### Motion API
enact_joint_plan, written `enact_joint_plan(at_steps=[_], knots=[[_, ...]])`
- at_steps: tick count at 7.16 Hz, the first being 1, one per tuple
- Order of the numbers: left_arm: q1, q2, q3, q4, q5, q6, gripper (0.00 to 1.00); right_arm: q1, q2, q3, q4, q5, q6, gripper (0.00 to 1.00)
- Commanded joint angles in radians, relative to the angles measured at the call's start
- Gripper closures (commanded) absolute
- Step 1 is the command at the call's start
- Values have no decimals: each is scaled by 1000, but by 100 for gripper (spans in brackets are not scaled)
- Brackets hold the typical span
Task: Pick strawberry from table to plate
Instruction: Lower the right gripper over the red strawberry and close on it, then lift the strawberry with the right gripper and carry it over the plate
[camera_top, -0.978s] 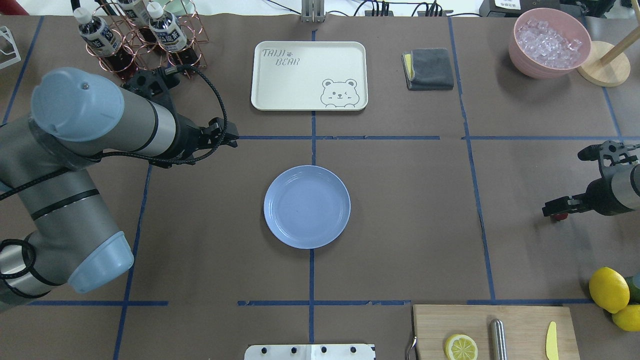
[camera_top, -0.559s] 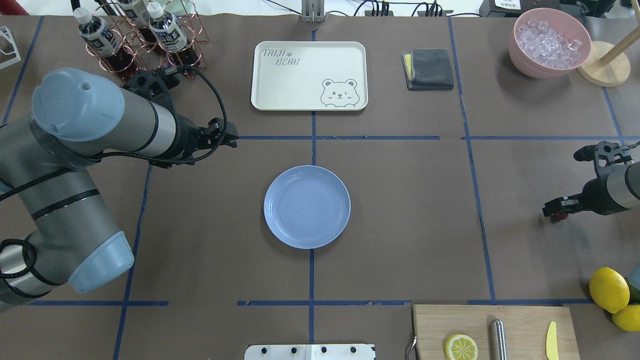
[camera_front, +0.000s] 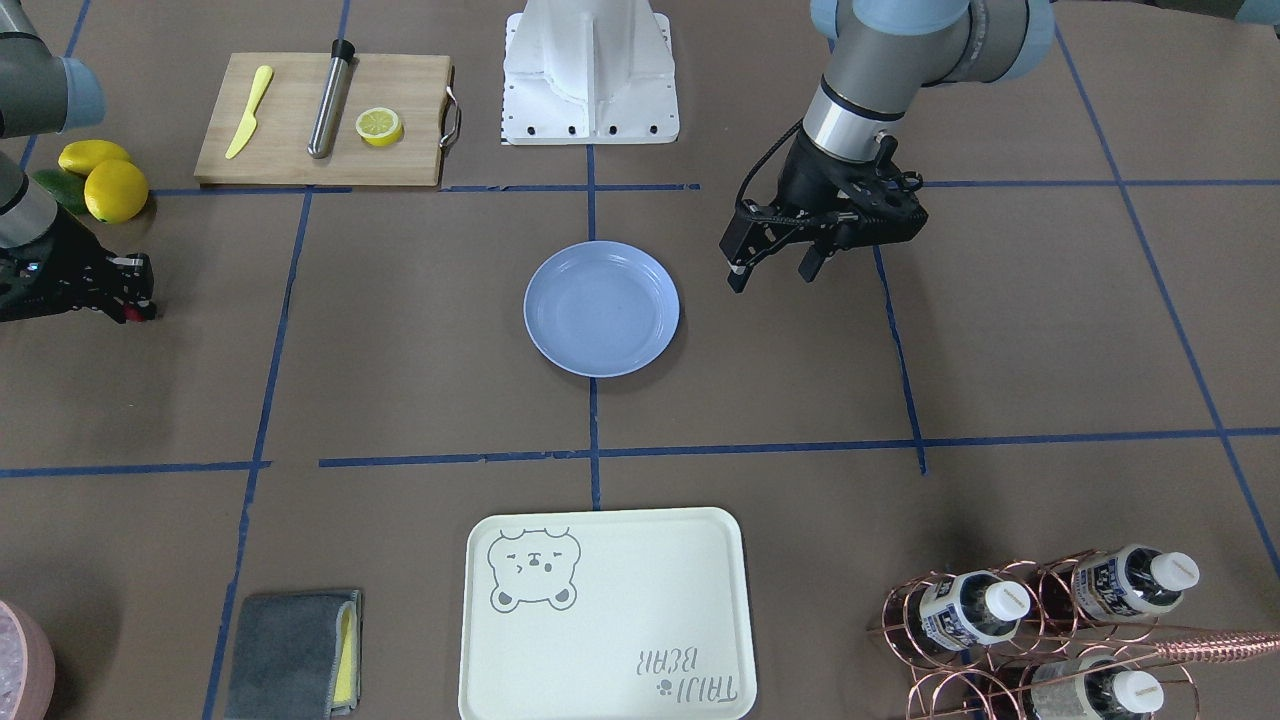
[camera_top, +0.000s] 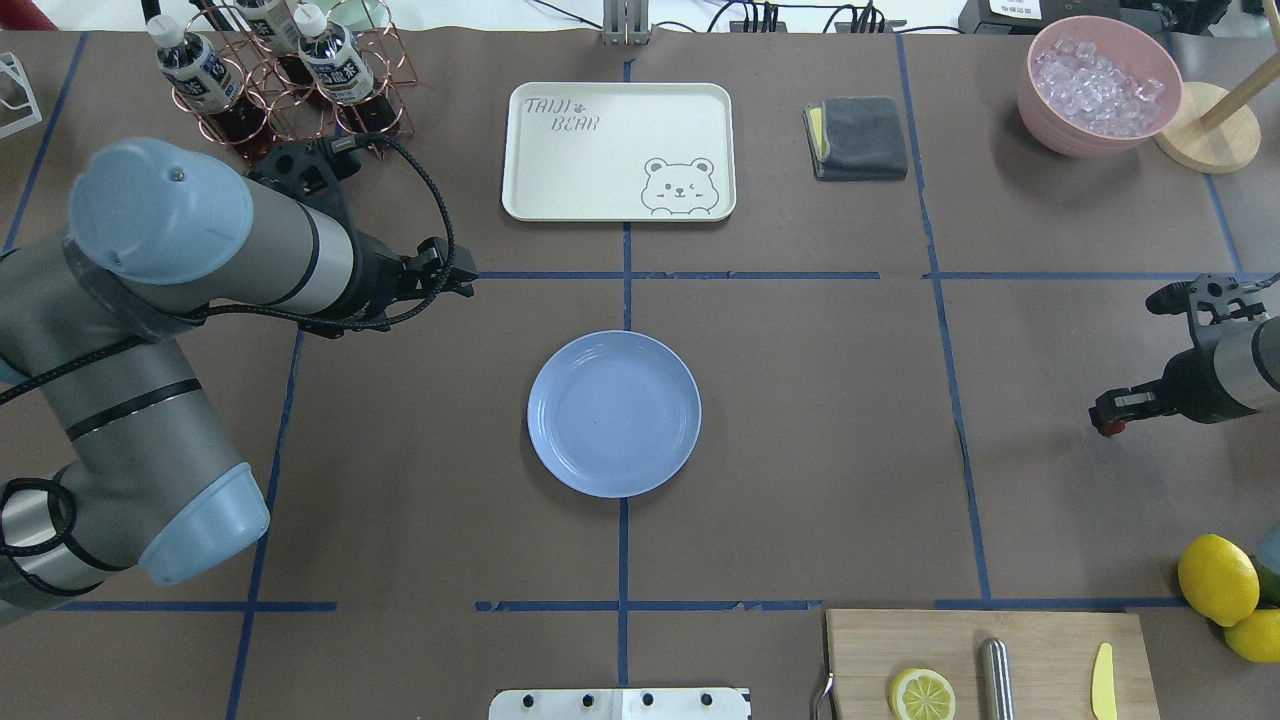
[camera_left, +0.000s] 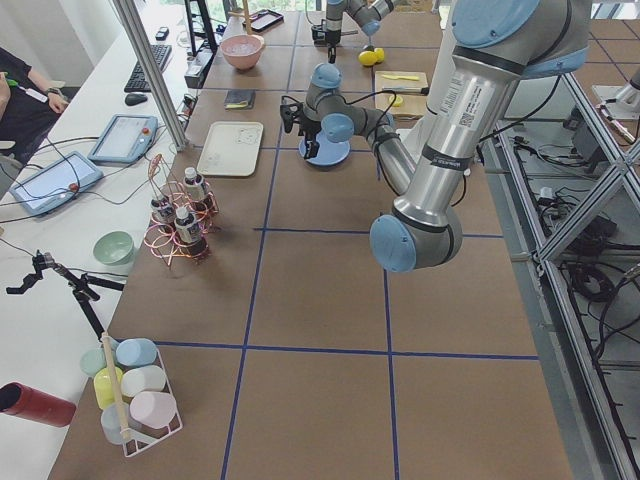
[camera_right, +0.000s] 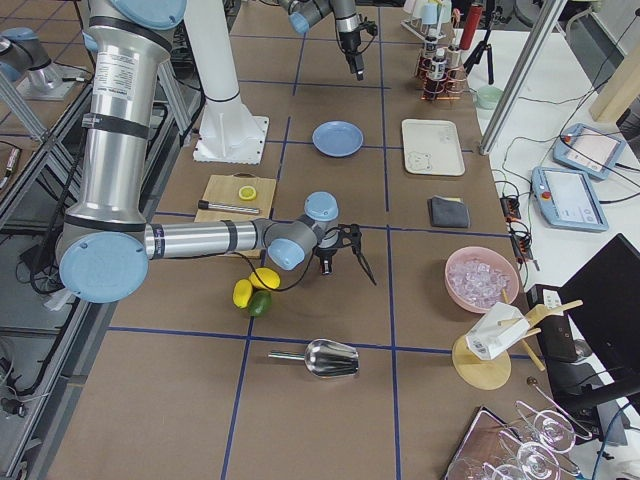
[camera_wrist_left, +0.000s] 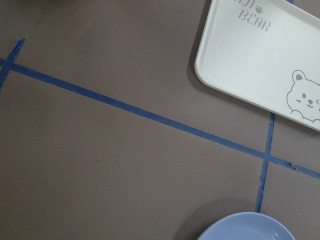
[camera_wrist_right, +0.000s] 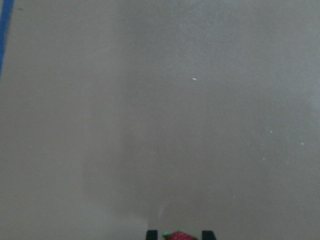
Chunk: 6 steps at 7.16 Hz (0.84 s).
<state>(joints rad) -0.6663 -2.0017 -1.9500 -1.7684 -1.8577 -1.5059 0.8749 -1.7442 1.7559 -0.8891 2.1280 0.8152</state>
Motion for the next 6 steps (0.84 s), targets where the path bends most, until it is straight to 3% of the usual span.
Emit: enact_joint_plan(at_steps=[1,2,4,6], knots=[[-7,23,-12,13,-3,18,0,45,65,159,-183,71,13,100],[-36,21,-17,56,-3,118,0,47,180,201,-350,82,21,100],[-88,49,-15,78,-5,263,0,-17,451,194,-589,78,138,100],[-151,90,-14,113,-44,477,0,-147,698,98,-704,25,256,100]])
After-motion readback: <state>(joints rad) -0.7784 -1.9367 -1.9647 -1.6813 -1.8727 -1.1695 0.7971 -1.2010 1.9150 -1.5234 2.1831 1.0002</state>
